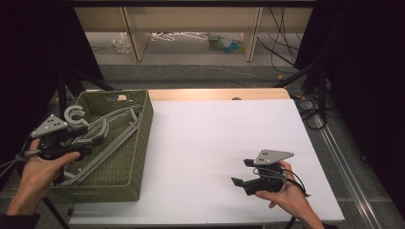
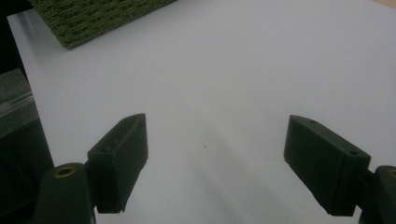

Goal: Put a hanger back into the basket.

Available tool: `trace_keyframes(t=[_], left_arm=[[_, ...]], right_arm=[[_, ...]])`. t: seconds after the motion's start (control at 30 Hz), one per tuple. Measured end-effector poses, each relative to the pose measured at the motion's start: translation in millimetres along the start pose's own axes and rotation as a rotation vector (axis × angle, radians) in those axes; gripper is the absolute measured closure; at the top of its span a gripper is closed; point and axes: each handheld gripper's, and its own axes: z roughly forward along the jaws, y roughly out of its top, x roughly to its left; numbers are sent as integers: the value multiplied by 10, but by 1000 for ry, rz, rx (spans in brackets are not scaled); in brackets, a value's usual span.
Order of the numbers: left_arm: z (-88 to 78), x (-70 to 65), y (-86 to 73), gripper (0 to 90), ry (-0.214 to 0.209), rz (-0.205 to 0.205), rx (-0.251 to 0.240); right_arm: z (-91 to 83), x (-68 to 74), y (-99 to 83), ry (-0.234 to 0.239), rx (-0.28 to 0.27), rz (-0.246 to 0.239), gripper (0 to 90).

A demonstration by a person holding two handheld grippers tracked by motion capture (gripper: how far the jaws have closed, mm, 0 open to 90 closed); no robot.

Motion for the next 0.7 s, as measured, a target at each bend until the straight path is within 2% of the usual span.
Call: trace_keyframes(t=[0.1,0.23,0.47,0.53,0.6,0.63,0.67,0.7], left_arm=[[20,-161,1,283,-33,11,-19],[78,-395,-25,256,-79,36,-18],[208,-736,-106,204,-155,42,-38],[252,-820,-136,195,-167,36,-40],[293,-898,-169,185,-186,36,-41],[301,-925,-177,185,-185,55,-41],[310,-963,-191,187,-172,40,-49],[316,-979,-196,188,-170,41,-49]], right_arm=[[1,-3,-2,1,-1,5,225],[6,-7,-5,-1,-9,4,223],[18,-20,-23,-2,-17,3,219],[19,-24,-26,0,-18,15,217],[27,-38,-31,-2,-23,7,216],[26,-38,-31,1,-22,11,215],[31,-40,-32,-2,-25,6,214],[33,-37,-33,-2,-27,8,215]])
